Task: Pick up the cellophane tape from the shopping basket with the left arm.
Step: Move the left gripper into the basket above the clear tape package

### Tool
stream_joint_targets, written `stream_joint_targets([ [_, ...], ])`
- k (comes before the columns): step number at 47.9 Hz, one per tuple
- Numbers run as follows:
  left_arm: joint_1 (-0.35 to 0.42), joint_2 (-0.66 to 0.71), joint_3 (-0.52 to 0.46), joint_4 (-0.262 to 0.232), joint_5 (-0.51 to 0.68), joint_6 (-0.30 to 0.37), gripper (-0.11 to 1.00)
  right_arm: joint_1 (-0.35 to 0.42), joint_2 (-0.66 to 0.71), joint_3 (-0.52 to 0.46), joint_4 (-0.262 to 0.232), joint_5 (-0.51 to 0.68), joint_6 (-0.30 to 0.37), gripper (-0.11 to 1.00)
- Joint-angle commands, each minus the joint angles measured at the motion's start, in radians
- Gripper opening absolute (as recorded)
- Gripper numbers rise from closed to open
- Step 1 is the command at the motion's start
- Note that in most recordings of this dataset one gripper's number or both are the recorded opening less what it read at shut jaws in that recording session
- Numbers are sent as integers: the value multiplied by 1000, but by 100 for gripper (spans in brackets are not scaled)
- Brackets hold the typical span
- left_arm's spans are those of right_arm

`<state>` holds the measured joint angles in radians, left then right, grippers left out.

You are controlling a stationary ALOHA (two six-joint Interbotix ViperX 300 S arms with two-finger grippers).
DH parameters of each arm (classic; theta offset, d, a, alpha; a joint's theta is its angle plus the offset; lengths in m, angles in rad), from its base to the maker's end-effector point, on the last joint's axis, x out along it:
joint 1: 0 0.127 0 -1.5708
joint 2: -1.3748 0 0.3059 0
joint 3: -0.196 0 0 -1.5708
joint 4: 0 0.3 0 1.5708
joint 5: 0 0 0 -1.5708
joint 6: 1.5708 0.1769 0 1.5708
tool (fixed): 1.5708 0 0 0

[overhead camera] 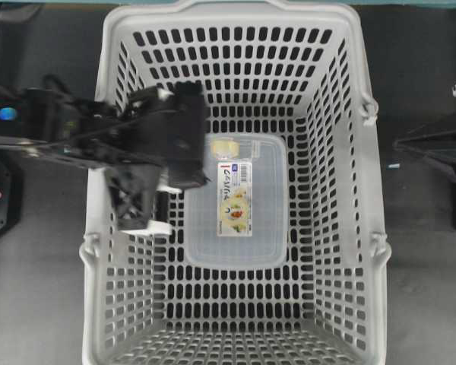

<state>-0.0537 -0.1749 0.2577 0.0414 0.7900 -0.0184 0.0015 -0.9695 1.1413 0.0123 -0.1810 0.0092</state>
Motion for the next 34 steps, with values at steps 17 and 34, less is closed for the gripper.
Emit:
stream_joint_targets([
  [17, -28, 212, -173, 3, 124, 5, 73, 5, 5, -21, 3, -5, 0, 1],
  [34, -23, 331, -202, 3, 164, 3, 91, 6, 5, -20, 3, -5, 0, 1],
])
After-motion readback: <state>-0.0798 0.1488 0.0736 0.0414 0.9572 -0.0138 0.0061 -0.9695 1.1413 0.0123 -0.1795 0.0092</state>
